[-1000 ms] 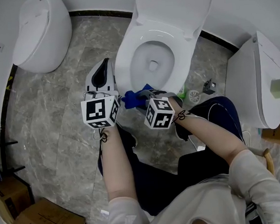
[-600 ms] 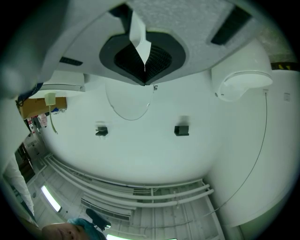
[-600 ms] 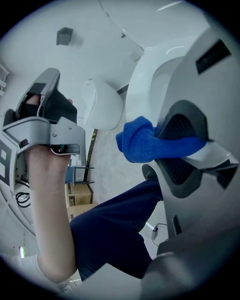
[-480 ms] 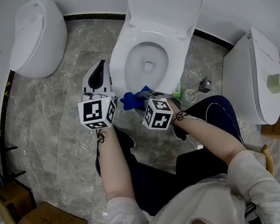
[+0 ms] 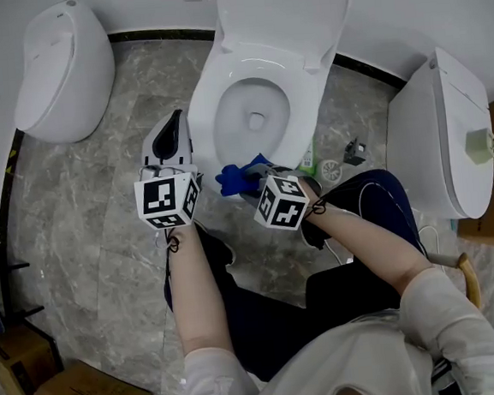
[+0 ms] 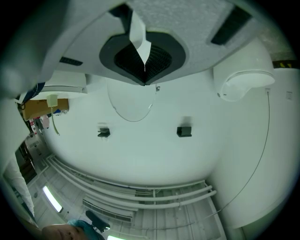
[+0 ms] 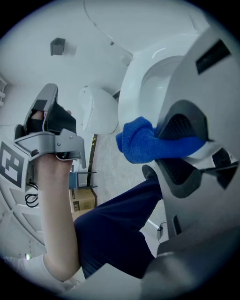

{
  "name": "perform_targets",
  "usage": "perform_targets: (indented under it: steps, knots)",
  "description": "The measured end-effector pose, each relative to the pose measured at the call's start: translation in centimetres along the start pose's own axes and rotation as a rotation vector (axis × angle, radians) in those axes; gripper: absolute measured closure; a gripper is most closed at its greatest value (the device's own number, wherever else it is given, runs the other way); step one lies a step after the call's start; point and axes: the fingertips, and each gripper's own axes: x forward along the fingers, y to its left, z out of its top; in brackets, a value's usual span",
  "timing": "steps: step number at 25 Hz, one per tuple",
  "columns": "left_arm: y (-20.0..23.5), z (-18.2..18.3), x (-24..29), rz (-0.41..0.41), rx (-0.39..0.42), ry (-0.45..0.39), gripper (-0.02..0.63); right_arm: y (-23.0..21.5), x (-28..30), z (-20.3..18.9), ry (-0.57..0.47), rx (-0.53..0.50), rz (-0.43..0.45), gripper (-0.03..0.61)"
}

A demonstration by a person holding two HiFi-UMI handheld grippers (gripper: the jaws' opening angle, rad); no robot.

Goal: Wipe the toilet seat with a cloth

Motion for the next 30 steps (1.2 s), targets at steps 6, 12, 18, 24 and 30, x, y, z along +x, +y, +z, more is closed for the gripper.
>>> perform_targets:
  steps: [6,12,18,24,30]
  knots:
    - [0.0,-0.3,-0.1,-0.005,0.004,0.012,0.604,-0.3,-0.8,-0.9,-0.002,0.024,-0.014,0.489]
    - [-0.6,-0.6,0.2,-0.016,0.011,0.023,0.604,-0.4,-1.3,-1.6,0.003,0.035,-0.027,0.489]
    - [-0.6,-0.8,0.3,-0.013,0.006,0.026,0.604,-0.6,-1.8,-2.2,0.001,0.054,-0.035,0.489]
    - [-1.2,-0.9,0.8,-0.025,0.012,0.032,0.604,-0.9,-2.3,-2.9,-0.003,0.079,-0.037,0.489]
    - [-1.6,-0.9,1.1,-0.035,0.018,0.032,0.604,-1.2,-2.8,-3.7,0.010,0.107,-0.016,0.489]
